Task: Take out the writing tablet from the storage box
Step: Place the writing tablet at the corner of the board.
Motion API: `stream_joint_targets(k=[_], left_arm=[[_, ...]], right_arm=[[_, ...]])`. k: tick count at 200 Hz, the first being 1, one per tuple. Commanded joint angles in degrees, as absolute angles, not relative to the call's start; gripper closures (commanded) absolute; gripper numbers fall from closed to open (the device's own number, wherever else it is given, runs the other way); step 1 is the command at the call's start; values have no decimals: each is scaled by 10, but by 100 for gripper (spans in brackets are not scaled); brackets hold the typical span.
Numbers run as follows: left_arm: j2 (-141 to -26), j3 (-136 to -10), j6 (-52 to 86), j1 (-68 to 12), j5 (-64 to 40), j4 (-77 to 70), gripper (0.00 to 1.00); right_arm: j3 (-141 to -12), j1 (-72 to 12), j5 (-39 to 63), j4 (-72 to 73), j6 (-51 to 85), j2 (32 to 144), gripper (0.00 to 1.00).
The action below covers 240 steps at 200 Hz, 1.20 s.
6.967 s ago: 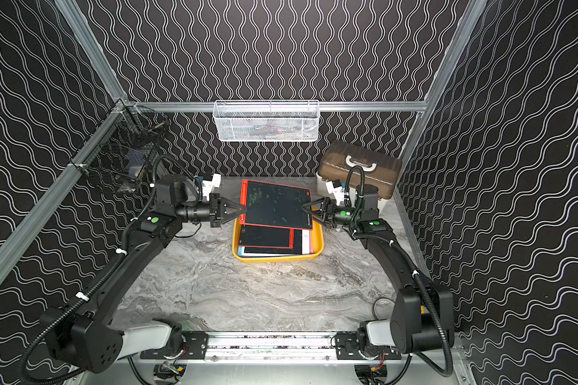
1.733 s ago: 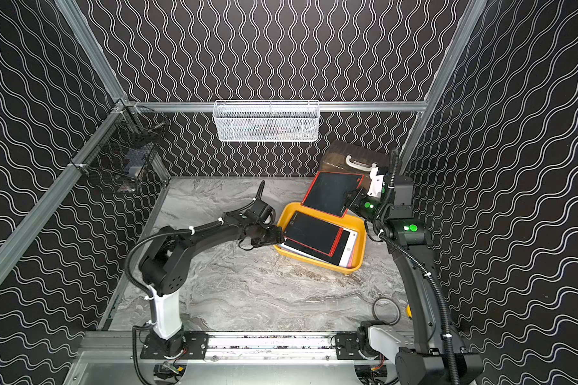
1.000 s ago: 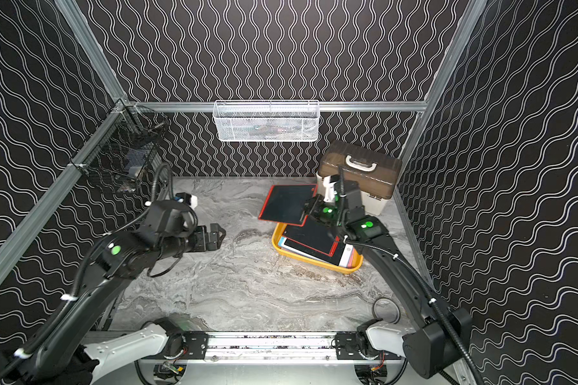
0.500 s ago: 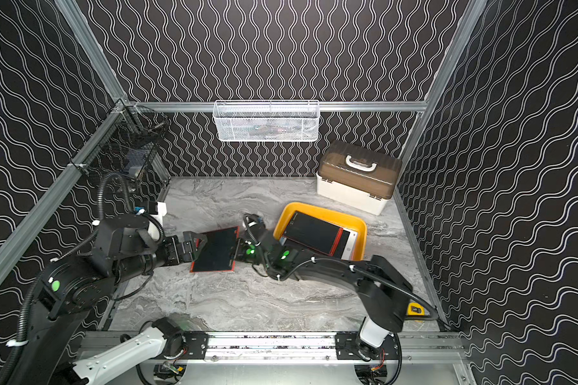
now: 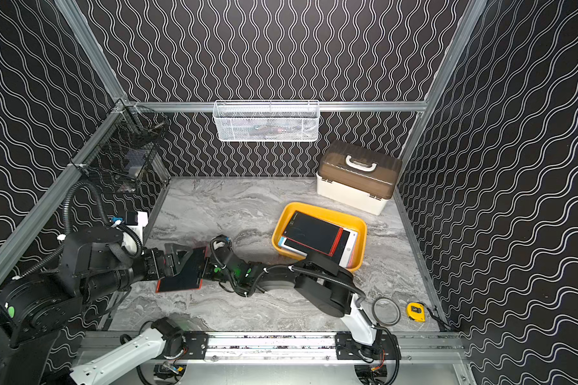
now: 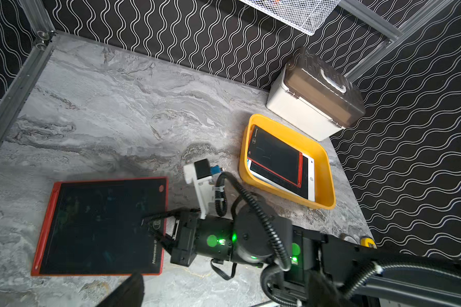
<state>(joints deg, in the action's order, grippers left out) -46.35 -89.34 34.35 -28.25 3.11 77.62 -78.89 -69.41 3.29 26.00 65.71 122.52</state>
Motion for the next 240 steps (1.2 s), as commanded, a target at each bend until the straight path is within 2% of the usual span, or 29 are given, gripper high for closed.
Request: stream_joint_targets(k=[1,22,93,216,225,240], left_arm=[[-455,-900,331,-282,25,803,1],[-454,-903,327,-282,18,809,1],[-445,-909,331,-282,17,833,1],[-430,-919,348,-282,27,860,1],[-429,-918,349,-282,27,860,1],[-428,-918,350,-282,28,862,1]], right_arm=[[-821,-703,61,323,696,1259,100],[-852,-714,85,325,711,1296,100],[-880,-736,76,393,770,1377,100],[-867,-768,15,410,800,1407,100],[-868,-770,15,410,804,1410,92],[-868,-772,14,409,808,1412,87]])
